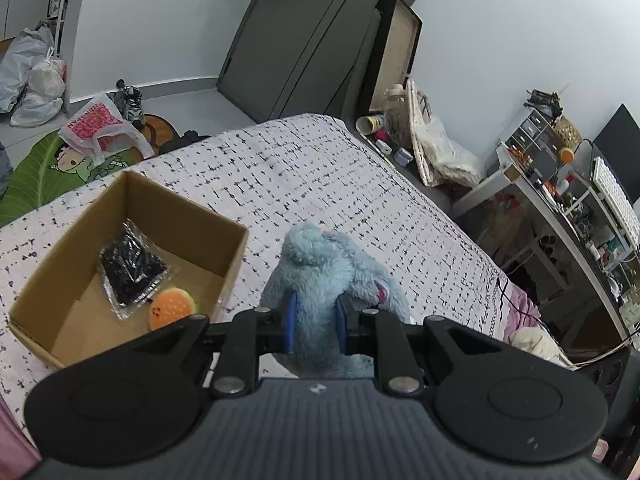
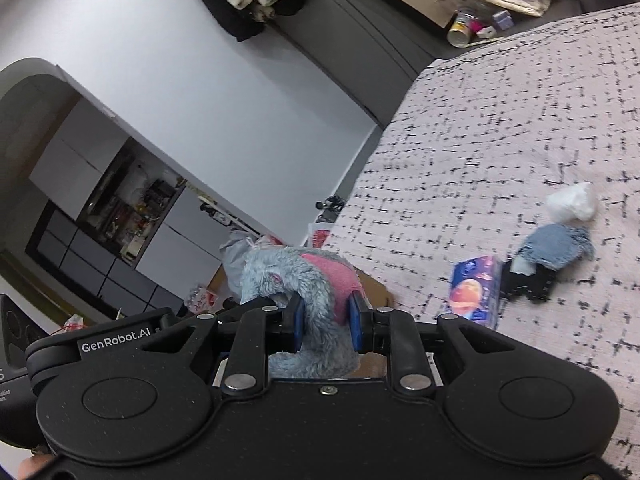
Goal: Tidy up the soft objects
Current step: 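Carry the light-blue plush with the left tool into the box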
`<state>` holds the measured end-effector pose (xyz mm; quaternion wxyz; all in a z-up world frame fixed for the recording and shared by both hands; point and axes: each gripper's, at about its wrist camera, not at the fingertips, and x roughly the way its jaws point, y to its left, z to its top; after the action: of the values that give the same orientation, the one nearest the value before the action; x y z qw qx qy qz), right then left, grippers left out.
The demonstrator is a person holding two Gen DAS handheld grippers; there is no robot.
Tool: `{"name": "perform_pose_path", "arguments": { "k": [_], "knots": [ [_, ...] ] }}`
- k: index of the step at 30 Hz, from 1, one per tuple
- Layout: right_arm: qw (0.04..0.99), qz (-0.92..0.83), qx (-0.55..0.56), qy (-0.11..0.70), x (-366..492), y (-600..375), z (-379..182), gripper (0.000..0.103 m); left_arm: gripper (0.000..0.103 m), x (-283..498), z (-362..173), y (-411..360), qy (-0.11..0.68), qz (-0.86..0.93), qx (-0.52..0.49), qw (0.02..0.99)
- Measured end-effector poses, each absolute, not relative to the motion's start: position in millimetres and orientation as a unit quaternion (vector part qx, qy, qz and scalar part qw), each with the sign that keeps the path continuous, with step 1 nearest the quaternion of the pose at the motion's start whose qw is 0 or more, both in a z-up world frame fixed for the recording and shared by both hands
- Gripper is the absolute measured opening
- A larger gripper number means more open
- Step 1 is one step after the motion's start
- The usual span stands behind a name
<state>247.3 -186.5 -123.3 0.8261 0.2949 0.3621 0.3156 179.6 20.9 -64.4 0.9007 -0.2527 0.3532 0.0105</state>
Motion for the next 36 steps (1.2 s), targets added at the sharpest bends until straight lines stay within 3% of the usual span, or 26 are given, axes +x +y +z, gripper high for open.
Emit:
{"name": "perform_pose_path", "arguments": {
  "k": [16, 32, 36],
  "knots": [
    [0.807, 0.353, 0.289, 0.376, 256, -123, -132, 0.025, 0.016, 171, -74, 82, 0.341, 0.055, -0.279, 0.896],
    [0.82, 0.317, 0.248, 0.407, 252, -99, -149, 0.034, 0.015, 179, -133, 147, 0.402, 0.137, -0.32, 0.847],
    [0.828, 0.31, 0.236, 0.404, 251, -97, -145, 0.045, 0.017, 183, -136, 148, 0.411, 0.148, -0.314, 0.843]
  ]
}}
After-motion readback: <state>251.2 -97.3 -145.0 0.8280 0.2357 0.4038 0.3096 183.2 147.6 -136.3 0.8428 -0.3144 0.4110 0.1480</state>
